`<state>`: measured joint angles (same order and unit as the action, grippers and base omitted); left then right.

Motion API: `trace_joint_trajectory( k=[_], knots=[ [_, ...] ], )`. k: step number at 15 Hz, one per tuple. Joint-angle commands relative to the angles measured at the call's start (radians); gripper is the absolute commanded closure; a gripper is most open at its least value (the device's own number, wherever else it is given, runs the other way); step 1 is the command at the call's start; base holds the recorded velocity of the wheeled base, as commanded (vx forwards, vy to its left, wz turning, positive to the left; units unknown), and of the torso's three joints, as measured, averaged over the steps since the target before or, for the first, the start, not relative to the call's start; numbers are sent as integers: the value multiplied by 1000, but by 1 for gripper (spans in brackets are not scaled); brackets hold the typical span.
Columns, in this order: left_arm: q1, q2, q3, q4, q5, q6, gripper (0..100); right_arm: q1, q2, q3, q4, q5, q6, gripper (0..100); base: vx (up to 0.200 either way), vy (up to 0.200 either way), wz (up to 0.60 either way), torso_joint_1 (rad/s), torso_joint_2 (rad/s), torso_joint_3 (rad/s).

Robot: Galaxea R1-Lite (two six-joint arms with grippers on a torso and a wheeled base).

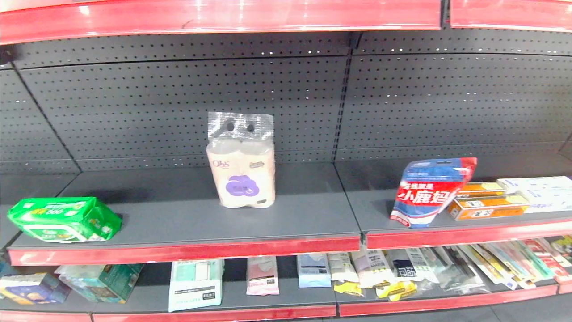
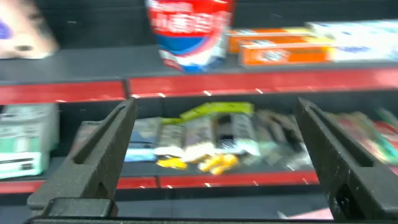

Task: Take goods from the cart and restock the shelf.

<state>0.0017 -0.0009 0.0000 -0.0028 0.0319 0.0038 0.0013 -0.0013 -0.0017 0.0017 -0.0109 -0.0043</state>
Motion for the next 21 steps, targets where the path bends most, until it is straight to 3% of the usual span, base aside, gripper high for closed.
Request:
trace_joint_trajectory(
  k=[1,16,21],
  knots=[
    [0,1,0,0,0,1,0,0,1,0,0,0,0,0,0,0,-600,-2,7,2],
    [1,1,0,0,-1,1,0,0,1,0,0,2,0,0,0,0,-600,3,3,2],
    [1,1,0,0,-1,-1,0,2,6,0,0,3,1,0,0,0,0,0,0,0]
  ],
)
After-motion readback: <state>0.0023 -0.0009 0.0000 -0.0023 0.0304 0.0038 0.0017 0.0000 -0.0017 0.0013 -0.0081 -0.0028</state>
